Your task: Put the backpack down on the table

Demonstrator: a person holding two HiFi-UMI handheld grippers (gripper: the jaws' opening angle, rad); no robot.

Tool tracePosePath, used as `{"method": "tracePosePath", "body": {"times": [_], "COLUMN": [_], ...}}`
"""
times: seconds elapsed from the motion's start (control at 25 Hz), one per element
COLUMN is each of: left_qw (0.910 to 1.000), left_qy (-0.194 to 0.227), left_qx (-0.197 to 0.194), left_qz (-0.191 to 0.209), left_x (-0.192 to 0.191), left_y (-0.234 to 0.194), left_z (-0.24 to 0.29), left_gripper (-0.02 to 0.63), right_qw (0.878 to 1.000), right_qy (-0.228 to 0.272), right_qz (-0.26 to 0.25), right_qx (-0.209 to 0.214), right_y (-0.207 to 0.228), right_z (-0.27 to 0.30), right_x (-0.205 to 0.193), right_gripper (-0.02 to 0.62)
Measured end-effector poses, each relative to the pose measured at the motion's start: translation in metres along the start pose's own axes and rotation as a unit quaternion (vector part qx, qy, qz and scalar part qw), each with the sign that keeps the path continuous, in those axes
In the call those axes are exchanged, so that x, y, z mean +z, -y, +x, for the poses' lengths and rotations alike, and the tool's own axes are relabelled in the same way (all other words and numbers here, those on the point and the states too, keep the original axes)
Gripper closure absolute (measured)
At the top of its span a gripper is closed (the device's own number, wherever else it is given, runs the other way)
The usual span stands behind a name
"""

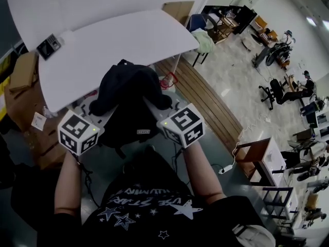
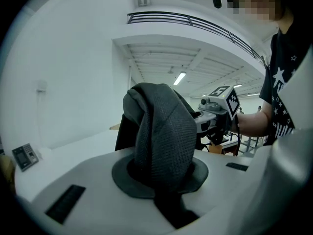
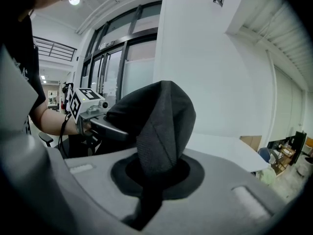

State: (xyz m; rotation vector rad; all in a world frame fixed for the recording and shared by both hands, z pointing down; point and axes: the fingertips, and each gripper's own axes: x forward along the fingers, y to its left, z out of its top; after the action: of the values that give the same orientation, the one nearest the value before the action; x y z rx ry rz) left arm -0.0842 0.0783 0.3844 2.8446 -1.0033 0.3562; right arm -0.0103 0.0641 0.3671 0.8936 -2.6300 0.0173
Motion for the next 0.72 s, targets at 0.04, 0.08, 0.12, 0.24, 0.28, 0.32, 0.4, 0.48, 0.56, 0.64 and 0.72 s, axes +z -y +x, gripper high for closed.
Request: {"method": "tracePosePath", "body": {"times": [0.04,0.08,0.12,0.24,0.28,0.32,0.4,0.48,0.56,0.64,0.72], "left_qw": [1.0,0.9999,0.9999,0.9998,0.9997,0.9997,0.9995,0.9993,0.9991,0.9989,0.9986], "left_qy": [0.001,0.002,0.003,-0.001,-0.003,-0.007,-0.017,-0.025,-0.029,-0.03,-0.031], "left_qx": [0.004,0.007,0.011,0.016,0.018,0.02,0.022,0.023,0.025,0.029,0.033], "left_qz": [-0.003,-0.007,-0.01,-0.015,-0.014,-0.014,-0.014,-0.017,-0.019,-0.023,-0.026], "left_x": [0.0,-0.001,-0.002,-0.009,-0.011,-0.012,-0.015,-0.018,-0.018,-0.018,-0.016], "left_y": [-0.001,-0.002,-0.002,-0.004,-0.007,-0.009,-0.017,-0.024,-0.035,-0.048,-0.061], "left_z": [0.0,0.001,0.002,0.006,0.009,0.012,0.021,0.03,0.04,0.05,0.06], "left_gripper": [0.552,0.552,0.552,0.552,0.552,0.552,0.552,0.552,0.552,0.552,0.552], "right_qw": [1.0,1.0,1.0,1.0,1.0,1.0,1.0,0.999,0.999,0.999,0.999], "right_qy": [-0.002,-0.003,-0.002,0.0,0.002,0.004,0.004,0.003,0.003,0.004,0.005], "right_qz": [-0.004,-0.008,-0.01,-0.011,-0.008,-0.004,0.01,0.02,0.023,0.021,0.02], "right_qx": [0.002,0.004,0.006,0.013,0.016,0.019,0.023,0.028,0.032,0.036,0.041], "right_y": [0.001,0.002,0.003,0.006,0.008,0.012,0.02,0.031,0.042,0.056,0.069], "right_z": [0.001,0.003,0.004,0.009,0.012,0.015,0.022,0.029,0.039,0.05,0.061], "right_x": [0.001,0.001,-0.001,-0.007,-0.009,-0.012,-0.017,-0.022,-0.023,-0.023,-0.021], "right_gripper": [0.571,0.571,0.571,0.571,0.571,0.571,0.571,0.571,0.571,0.571,0.571]}}
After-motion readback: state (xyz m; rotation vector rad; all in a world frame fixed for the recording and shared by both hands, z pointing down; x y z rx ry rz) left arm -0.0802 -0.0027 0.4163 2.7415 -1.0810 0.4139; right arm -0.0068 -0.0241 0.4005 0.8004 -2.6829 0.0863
